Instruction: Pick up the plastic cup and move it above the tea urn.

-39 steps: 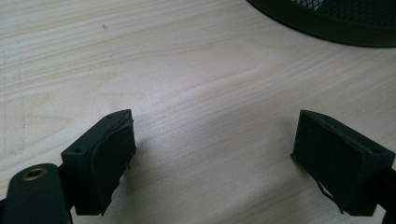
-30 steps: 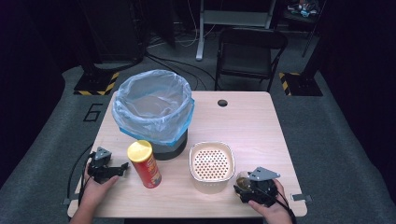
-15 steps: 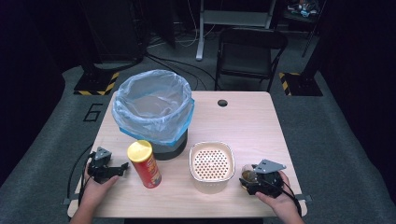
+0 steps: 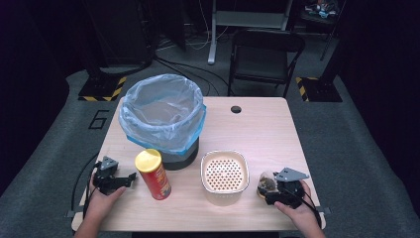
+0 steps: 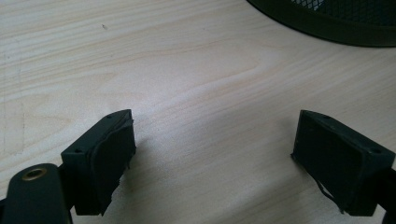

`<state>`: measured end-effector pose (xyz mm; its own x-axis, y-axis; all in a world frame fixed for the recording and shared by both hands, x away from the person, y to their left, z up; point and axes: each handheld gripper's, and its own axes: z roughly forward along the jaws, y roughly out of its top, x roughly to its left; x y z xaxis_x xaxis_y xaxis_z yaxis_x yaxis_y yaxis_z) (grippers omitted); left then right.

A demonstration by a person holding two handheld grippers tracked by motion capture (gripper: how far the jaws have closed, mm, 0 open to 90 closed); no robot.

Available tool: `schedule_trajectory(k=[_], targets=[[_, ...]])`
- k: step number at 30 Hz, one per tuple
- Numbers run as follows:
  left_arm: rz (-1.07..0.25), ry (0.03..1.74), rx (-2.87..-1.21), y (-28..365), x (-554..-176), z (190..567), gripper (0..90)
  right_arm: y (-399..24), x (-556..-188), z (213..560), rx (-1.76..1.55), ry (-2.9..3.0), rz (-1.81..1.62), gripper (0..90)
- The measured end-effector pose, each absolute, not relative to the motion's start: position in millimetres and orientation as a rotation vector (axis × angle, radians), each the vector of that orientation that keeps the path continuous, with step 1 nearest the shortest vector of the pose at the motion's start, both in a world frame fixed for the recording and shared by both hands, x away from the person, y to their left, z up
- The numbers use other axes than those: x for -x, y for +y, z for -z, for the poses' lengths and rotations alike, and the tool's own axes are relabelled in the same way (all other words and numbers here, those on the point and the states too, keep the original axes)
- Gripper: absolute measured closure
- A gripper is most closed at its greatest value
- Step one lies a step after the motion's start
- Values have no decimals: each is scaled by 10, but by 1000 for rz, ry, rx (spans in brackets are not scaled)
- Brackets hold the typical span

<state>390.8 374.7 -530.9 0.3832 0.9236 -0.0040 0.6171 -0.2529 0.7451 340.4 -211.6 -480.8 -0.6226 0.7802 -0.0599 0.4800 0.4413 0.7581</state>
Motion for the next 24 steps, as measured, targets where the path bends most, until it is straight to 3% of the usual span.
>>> schedule_trajectory(k=[24], targets=[[-585, 1320, -1975, 3747, -3908, 5309, 128, -2078, -3372, 4867, -1102, 2241, -1086, 284]])
